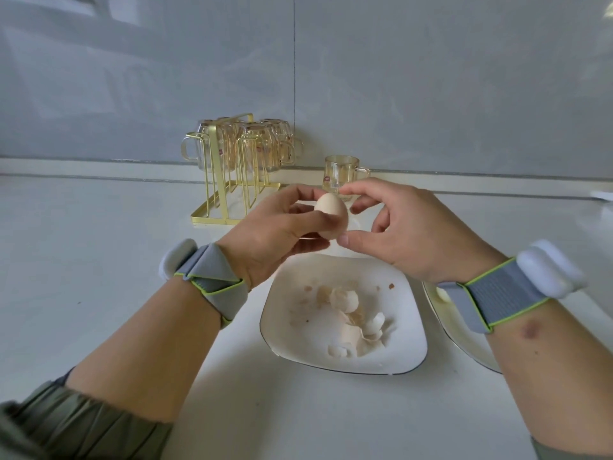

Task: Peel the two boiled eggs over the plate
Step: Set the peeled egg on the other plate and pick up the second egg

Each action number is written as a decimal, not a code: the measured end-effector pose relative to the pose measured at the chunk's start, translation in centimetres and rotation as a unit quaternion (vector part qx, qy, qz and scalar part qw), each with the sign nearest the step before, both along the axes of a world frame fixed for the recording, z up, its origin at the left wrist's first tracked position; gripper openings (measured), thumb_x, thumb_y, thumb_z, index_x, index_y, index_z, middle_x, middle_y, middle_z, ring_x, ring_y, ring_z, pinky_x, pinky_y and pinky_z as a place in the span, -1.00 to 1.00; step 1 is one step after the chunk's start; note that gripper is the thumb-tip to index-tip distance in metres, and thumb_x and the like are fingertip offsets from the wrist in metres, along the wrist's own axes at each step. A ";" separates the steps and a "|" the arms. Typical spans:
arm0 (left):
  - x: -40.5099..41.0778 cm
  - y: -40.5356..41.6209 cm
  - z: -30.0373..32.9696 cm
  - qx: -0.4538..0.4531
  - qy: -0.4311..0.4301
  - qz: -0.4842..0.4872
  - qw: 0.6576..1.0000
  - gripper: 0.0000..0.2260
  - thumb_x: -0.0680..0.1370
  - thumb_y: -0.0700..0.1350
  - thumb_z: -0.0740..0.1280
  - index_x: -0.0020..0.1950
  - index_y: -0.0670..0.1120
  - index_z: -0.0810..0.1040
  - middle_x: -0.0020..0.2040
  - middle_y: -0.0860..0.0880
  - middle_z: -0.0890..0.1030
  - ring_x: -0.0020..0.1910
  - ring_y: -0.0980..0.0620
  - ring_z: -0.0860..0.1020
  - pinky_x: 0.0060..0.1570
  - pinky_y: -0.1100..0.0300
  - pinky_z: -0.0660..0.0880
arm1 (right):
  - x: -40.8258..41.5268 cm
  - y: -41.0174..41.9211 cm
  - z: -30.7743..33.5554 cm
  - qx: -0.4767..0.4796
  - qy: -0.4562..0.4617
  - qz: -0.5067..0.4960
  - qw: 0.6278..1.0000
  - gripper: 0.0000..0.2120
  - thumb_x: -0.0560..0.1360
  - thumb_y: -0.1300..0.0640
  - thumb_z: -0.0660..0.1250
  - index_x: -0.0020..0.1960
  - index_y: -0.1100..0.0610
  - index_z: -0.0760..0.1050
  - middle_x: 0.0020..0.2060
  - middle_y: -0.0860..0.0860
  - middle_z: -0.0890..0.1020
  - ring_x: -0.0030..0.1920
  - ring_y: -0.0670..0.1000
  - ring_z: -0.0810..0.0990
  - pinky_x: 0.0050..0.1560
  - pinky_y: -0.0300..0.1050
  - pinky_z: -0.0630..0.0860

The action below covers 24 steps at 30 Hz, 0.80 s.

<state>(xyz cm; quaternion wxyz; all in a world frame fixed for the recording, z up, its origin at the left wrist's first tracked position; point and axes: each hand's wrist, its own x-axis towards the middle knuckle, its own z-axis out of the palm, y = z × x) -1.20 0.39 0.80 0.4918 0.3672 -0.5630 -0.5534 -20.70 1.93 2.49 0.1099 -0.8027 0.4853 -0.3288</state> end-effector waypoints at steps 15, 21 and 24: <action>2.3 -1.8 -1.2 -0.143 -0.393 0.315 0.852 -0.68 0.52 0.03 0.37 0.24 0.01 0.48 0.06 0.06 0.57 -0.02 0.01 0.56 -0.13 0.13 0.48 | 0.0 -0.6 -0.7 0.000 0.009 -0.021 1.000 -0.74 0.51 -0.09 0.35 0.18 -0.10 0.57 -0.06 -0.16 0.62 -0.33 -0.17 0.54 -0.20 -0.21 0.42; 3.5 -2.2 -1.8 -0.072 -0.557 0.234 0.794 -0.70 0.52 -0.01 0.38 0.24 0.02 0.51 0.11 0.02 0.58 0.01 -0.03 0.54 -0.04 0.08 0.54 | 0.0 -0.7 -0.7 0.000 0.010 -0.019 1.000 -0.76 0.52 -0.08 0.36 0.16 -0.07 0.59 -0.10 -0.17 0.63 -0.31 -0.23 0.52 -0.20 -0.24 0.40; 3.3 -2.2 -1.6 -0.110 -0.498 0.279 0.814 -0.73 0.54 0.00 0.35 0.23 0.04 0.51 0.08 0.04 0.57 -0.03 0.00 0.54 -0.18 0.16 0.48 | 0.0 -0.7 -0.8 -0.004 0.012 -0.020 1.000 -0.78 0.53 -0.06 0.35 0.15 -0.07 0.60 -0.12 -0.17 0.62 -0.31 -0.23 0.52 -0.20 -0.23 0.41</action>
